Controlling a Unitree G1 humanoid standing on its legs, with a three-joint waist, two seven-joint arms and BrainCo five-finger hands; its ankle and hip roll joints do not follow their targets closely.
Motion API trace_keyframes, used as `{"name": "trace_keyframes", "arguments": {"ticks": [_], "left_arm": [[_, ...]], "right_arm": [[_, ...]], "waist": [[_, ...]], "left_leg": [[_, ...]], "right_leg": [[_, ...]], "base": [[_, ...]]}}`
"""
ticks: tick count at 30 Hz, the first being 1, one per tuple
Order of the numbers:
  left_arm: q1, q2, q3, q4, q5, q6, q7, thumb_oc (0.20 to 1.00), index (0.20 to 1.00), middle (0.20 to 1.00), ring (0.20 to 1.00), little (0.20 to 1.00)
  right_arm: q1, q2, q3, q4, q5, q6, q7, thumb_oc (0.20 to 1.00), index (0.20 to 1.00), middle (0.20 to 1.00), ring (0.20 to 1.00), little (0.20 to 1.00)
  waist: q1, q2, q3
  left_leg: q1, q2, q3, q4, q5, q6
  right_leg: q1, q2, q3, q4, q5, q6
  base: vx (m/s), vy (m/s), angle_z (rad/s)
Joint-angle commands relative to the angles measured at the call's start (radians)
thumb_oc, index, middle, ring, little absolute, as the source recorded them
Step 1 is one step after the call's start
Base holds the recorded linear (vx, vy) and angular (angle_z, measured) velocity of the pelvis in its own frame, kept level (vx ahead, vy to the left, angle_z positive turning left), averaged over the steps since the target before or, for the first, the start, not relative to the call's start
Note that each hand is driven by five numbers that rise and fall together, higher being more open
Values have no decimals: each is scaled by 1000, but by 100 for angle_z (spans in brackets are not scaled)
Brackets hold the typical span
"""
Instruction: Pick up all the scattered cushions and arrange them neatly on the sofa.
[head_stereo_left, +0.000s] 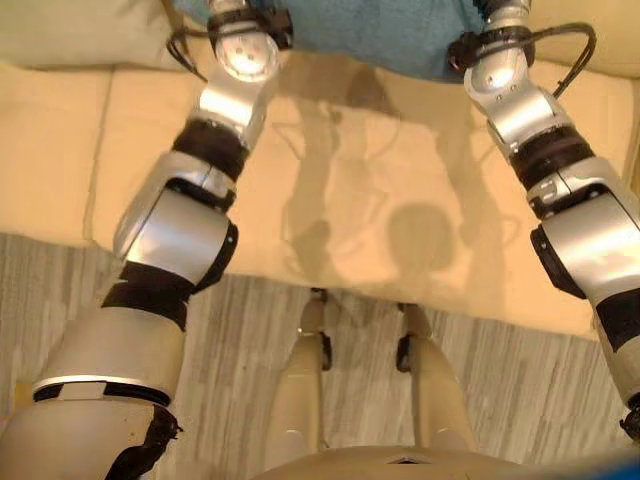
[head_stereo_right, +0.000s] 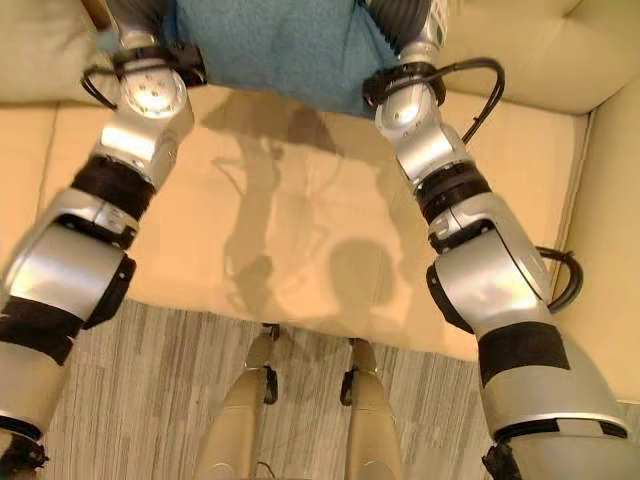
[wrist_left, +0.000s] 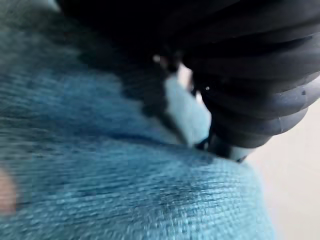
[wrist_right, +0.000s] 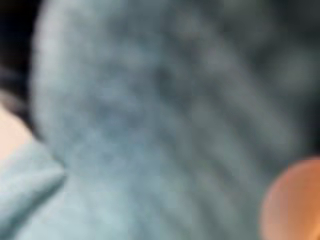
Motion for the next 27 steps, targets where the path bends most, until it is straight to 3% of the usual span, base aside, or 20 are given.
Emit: {"name": "trace_keyframes", "arguments": {"ticks": [1,9,10,11,12,15,17,20,22,25,27], "left_arm": [[-119,-50,-59,-95,-51,-17,-124,200,200,200,200,200],[-104,-36,-68,-46,-123,0,-177,200,200,200,200,200],[-85,-52,-67,-49,-149,-5,-183,256,256,256,256,256],[-85,-52,-67,-49,-149,-5,-183,470,470,470,470,470],[-69,-78,-63,-38,-158,-4,-183,1000,1000,1000,1000,1000],[-54,-108,-64,-21,-174,-2,-197,1000,1000,1000,1000,1000],[-46,-119,-72,-16,-184,0,-208,1000,1000,1000,1000,1000],[-38,-122,-72,-13,-191,-1,-214,1000,1000,1000,1000,1000],[-26,-124,-71,-2,-194,3,-221,1000,1000,1000,1000,1000],[-20,-119,-70,4,-202,1,-223,1000,1000,1000,1000,1000],[-3,-107,-52,13,-222,-1,-228,1000,1000,1000,1000,1000]], "right_arm": [[-104,58,52,-113,87,-39,96,200,200,200,200,200],[-115,59,82,-60,131,1,151,200,200,200,200,200],[-114,62,80,-43,138,12,157,200,200,200,200,200],[-114,62,80,-43,138,12,157,200,200,200,200,200],[-121,60,81,-11,138,21,156,200,200,200,200,200],[-133,47,100,34,117,42,174,200,200,200,200,200],[-143,34,110,64,110,55,176,501,501,501,501,501],[-142,16,107,81,106,58,173,548,548,548,548,548],[-132,-4,95,97,111,58,171,652,652,652,652,652],[-130,-17,104,105,102,62,175,689,689,689,689,689],[-111,-32,99,116,97,66,175,915,915,915,915,915]], "waist": [[6,-38,-52],[-3,-36,-76],[-3,-35,-81],[-3,-35,-81],[-2,-34,-81],[-2,-37,-83],[-4,-38,-80],[-4,-39,-78],[-5,-40,-74],[-5,-40,-73],[-5,-38,-68]], "left_leg": [[35,-15,-22,-21,-12,-45],[-21,-20,-16,-21,-1,-53],[-26,-22,-13,-21,-2,-55],[-27,-22,-13,-21,-2,-55],[-33,-25,-7,-21,0,-61],[-43,-25,-5,-21,3,-64],[-47,-25,-2,-21,4,-67],[-52,-24,-1,-21,7,-69],[-56,-22,-4,-21,9,-71],[-58,-21,-6,-21,10,-72],[-58,-19,-5,-21,12,-74]], "right_leg": [[30,-9,66,-23,59,66],[-34,-4,77,-32,79,70],[-42,-6,75,-32,82,70],[-42,-6,75,-32,82,70],[-45,-7,70,-32,84,73],[-53,-11,64,-32,88,76],[-58,-11,61,-32,88,78],[-63,-12,59,-32,92,79],[-67,-11,57,-32,92,80],[-69,-9,57,-32,92,80],[-69,-9,58,-32,93,79]], "base": [[3,-10,4],[5,7,1],[1,3,4],[0,0,0],[0,0,0],[0,0,0],[0,0,0],[0,0,0],[0,0,0],[0,0,0],[0,0,0]]}}
